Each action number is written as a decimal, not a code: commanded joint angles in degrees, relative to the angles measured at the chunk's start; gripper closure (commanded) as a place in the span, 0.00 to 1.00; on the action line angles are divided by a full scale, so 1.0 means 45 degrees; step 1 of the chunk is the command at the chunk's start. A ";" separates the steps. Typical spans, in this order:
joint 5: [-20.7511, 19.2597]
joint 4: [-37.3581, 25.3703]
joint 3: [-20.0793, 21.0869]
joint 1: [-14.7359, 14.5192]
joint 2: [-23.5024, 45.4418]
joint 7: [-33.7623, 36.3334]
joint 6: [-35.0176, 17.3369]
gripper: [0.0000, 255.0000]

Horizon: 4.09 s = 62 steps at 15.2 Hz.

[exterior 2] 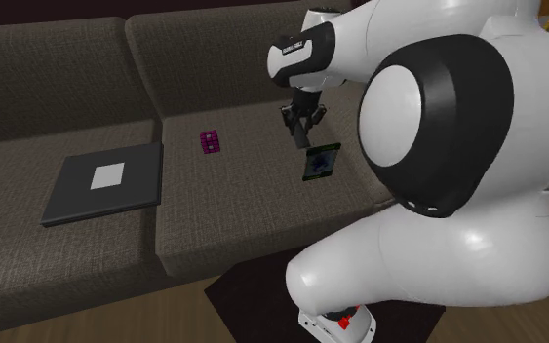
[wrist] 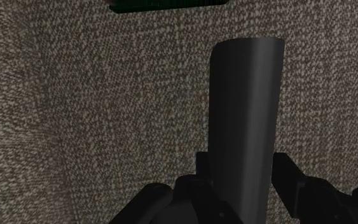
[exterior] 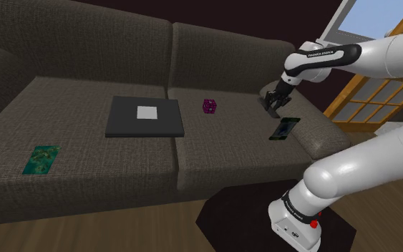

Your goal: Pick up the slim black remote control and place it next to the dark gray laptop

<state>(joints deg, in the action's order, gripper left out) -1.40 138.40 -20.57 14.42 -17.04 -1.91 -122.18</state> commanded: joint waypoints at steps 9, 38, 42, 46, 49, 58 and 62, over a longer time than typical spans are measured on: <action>0.0363 0.2214 0.2477 -0.1070 -0.2337 0.3405 -0.0018 1.00; 0.2809 0.0253 0.9762 -0.4907 -0.0044 1.2722 -0.1136 1.00; 0.2765 0.0646 0.9873 -0.4892 0.0338 1.2760 -0.1900 1.00; 0.2685 0.0995 0.9986 -0.4865 0.0780 1.2821 -0.2679 1.00; 0.2595 0.1229 1.0072 -0.4835 0.1151 1.2886 -0.3270 1.00; 0.2384 0.1546 1.0205 -0.4768 0.1808 1.3034 -0.4219 1.00; 0.2384 0.1547 1.0205 -0.4769 0.1807 1.3034 -0.4219 0.00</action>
<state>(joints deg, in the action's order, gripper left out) 9.33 145.37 25.35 -7.04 -8.91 56.74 -141.15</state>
